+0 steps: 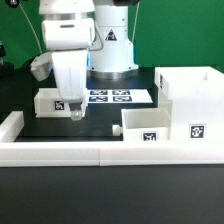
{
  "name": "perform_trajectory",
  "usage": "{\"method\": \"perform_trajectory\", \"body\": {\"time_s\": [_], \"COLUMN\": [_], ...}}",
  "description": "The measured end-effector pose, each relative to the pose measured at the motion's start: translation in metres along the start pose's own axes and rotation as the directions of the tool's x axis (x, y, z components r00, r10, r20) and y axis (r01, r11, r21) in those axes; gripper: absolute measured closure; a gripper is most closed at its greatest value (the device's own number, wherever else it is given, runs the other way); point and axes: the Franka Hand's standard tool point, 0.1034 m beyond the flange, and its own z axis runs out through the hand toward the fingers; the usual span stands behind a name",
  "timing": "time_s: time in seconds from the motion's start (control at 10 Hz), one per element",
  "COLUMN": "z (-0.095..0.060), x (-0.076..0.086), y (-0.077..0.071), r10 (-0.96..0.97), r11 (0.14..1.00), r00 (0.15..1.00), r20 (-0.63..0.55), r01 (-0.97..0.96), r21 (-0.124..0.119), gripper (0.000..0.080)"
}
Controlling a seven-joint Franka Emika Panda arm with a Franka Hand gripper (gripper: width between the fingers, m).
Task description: Assemble drawer
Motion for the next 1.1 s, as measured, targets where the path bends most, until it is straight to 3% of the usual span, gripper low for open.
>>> {"method": "perform_trajectory", "body": {"time_s": [0.2, 0.5, 0.7, 1.1], "z": [0.015, 0.023, 0.021, 0.022], "x": [0.005, 0.041, 0.059, 0.068], "y": [-0.004, 0.006, 0.014, 0.017], "r10": [0.017, 0.037, 0.079, 0.201], "r11": [0.999, 0.998, 0.996, 0.979], "r00": [0.998, 0.997, 0.995, 0.979], "r20": [-0.067, -0.061, -0.053, -0.035], "r01": [-0.016, -0.034, -0.077, -0.200], "r21": [0.028, 0.049, 0.045, 0.036], "gripper": [0.0151, 0.0151, 0.0151, 0.0151]}}
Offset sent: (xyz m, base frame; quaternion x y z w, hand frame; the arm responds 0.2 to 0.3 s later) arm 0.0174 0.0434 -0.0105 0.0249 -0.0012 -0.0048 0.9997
